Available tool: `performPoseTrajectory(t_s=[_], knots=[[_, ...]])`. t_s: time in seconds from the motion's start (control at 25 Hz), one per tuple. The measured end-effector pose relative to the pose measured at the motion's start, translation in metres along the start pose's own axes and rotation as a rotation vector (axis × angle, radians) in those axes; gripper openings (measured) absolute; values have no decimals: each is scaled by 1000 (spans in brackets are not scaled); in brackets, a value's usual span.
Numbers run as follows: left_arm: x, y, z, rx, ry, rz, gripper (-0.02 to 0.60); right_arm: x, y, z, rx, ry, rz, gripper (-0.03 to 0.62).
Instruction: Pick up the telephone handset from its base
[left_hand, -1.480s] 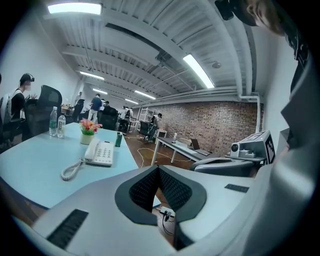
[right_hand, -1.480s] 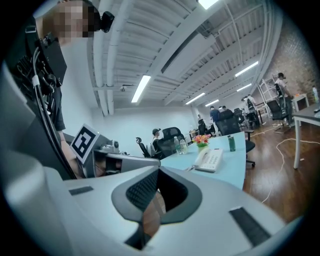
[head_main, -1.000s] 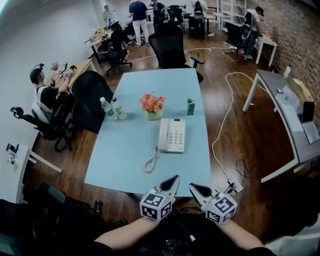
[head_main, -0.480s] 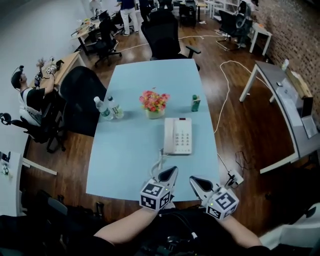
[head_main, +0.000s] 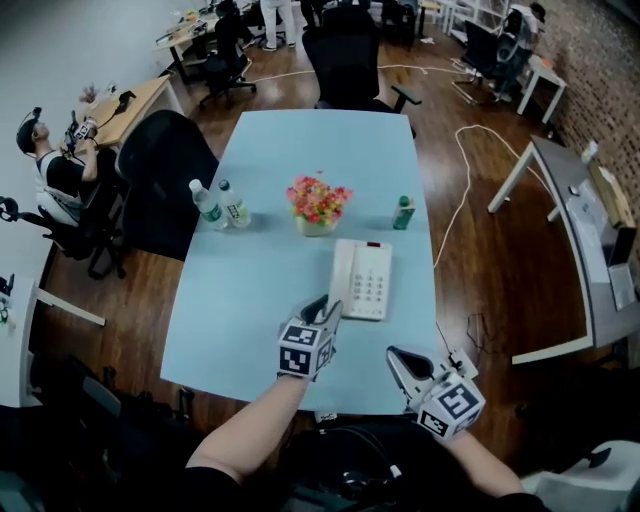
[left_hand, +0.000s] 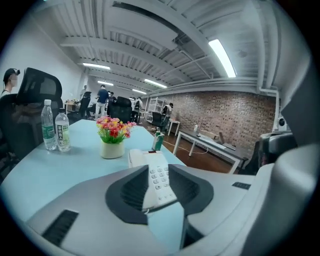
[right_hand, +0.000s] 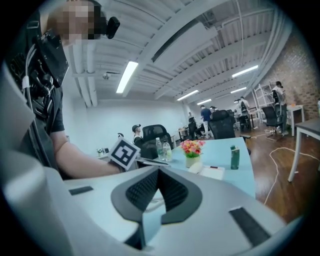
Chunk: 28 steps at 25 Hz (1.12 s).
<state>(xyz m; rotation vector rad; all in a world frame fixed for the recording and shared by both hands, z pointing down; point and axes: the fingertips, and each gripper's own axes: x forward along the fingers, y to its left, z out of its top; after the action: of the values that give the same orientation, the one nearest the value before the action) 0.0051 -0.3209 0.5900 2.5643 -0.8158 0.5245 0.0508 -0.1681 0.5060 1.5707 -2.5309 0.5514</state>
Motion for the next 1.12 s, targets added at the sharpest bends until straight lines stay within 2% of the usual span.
performPoseTrajectory(t_s=[0.04, 0.12, 0.2, 0.32, 0.48, 0.64, 0.8, 0.92, 1.12], knots=[[14, 6, 0, 6, 16, 24, 174, 1, -3, 1, -9, 10, 16, 18], [44, 19, 0, 32, 57, 74, 197, 4, -9, 4, -21, 24, 47, 18], [73, 30, -2, 42, 104, 117, 252, 5, -13, 8, -30, 34, 77, 17], [110, 47, 3, 17, 137, 174, 252, 7, -21, 15, -31, 32, 110, 18], [143, 66, 10, 25, 169, 251, 252, 5, -28, 14, -20, 38, 128, 18], [163, 69, 1, 47, 234, 274, 252, -5, -41, 5, 2, 42, 108, 18], [171, 76, -5, 60, 238, 321, 252, -14, -55, 1, 21, 37, 73, 18], [174, 77, -3, 62, 225, 329, 252, -18, -60, 2, 28, 28, 51, 18], [178, 81, -16, 5, 249, 316, 253, -18, -55, 2, 26, 14, 36, 18]])
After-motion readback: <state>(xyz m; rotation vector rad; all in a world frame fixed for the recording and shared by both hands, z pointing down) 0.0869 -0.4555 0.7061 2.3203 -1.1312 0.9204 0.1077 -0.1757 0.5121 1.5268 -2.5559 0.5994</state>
